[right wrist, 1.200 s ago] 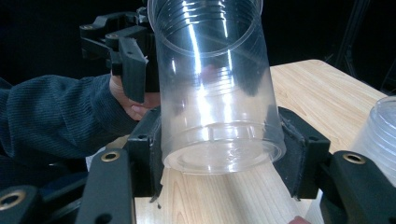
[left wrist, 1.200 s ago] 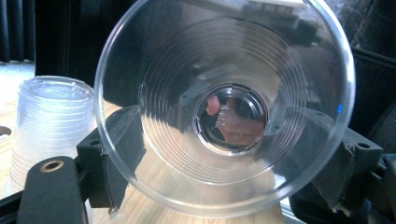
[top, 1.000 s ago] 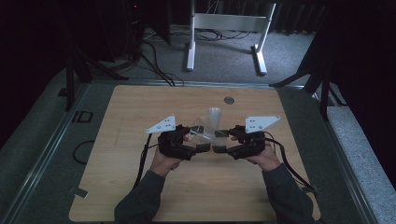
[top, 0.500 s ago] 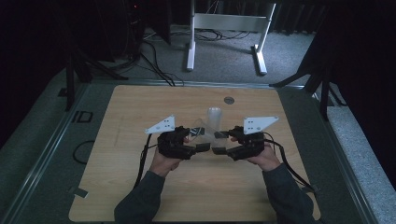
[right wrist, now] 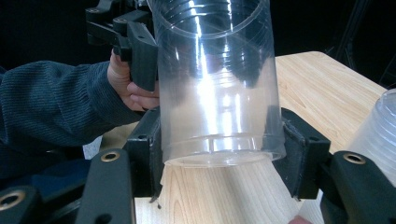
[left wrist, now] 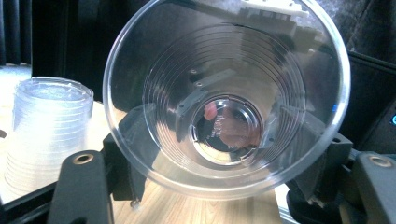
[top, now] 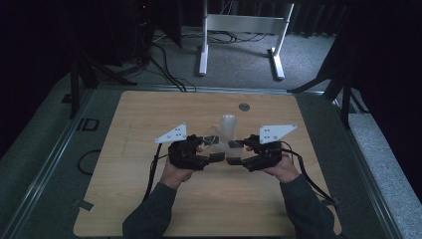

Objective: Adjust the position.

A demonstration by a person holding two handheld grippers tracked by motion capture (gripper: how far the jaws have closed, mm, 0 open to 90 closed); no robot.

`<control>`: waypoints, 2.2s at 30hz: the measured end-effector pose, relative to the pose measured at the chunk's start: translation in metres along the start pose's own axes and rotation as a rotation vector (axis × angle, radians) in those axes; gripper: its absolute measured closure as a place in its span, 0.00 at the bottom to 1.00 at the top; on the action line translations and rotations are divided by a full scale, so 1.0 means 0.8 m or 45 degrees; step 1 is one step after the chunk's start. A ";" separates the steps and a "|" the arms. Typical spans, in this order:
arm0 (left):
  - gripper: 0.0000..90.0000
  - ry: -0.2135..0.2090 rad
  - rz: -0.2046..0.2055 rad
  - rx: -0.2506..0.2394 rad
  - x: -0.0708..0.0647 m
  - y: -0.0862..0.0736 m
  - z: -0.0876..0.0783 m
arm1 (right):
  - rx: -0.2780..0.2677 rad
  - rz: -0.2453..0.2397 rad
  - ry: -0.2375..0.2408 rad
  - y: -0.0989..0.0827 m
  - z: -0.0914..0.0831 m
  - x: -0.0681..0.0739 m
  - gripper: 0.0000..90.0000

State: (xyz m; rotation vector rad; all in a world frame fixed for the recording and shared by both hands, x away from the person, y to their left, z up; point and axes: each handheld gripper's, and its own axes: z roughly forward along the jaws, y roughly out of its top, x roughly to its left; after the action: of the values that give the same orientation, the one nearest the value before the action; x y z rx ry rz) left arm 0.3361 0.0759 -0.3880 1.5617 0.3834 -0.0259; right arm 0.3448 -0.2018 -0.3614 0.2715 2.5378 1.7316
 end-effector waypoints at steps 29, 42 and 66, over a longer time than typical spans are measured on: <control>0.33 -0.012 -0.019 -0.033 0.002 0.002 -0.001 | 0.035 -0.013 0.013 -0.001 0.002 0.001 0.42; 0.34 -0.015 -0.017 -0.039 0.002 0.003 -0.002 | 0.053 -0.009 0.013 0.000 -0.001 0.001 0.38; 0.34 0.053 0.058 0.110 -0.001 0.005 -0.007 | 0.202 -0.055 -0.016 0.014 -0.006 0.002 0.33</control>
State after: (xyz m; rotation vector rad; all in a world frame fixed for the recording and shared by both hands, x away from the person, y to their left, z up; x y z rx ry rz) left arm 0.3354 0.0811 -0.3834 1.6582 0.3836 0.0261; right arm 0.3437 -0.2020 -0.3487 0.2321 2.6547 1.5110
